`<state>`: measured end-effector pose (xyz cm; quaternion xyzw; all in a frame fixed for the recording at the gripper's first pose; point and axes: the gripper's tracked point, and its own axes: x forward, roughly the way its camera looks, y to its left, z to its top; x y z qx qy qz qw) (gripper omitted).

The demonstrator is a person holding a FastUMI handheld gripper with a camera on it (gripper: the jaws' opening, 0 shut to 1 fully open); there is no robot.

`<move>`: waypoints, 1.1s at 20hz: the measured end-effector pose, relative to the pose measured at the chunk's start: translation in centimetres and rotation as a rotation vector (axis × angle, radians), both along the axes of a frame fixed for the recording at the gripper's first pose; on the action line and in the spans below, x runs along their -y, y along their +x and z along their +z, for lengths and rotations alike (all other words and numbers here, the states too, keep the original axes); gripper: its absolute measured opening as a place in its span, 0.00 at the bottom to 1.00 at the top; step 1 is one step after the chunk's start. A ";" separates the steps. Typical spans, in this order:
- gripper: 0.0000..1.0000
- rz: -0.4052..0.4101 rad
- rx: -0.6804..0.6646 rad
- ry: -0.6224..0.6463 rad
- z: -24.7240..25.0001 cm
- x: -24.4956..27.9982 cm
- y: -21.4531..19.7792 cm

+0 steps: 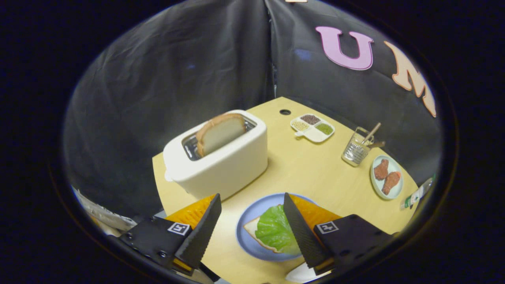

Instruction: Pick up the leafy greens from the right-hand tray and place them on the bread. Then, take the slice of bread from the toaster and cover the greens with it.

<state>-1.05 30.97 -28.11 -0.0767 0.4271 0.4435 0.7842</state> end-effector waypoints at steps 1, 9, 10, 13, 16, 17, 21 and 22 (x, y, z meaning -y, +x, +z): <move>1.00 -0.001 0.006 0.011 1.0 -0.7 0.3; 1.00 0.025 -0.015 0.083 5.0 -6.8 1.0; 1.00 0.018 -0.020 0.088 5.1 -7.5 1.4; 0.99 -0.016 -0.052 0.089 4.7 -9.4 2.4; 0.99 -0.044 -0.083 0.073 3.7 -10.9 3.0; 0.98 -0.057 -0.104 0.062 3.2 -11.3 3.2; 0.86 -0.116 -0.165 0.033 1.4 -12.1 3.8; 0.76 -0.130 -0.183 0.033 1.2 -12.3 3.8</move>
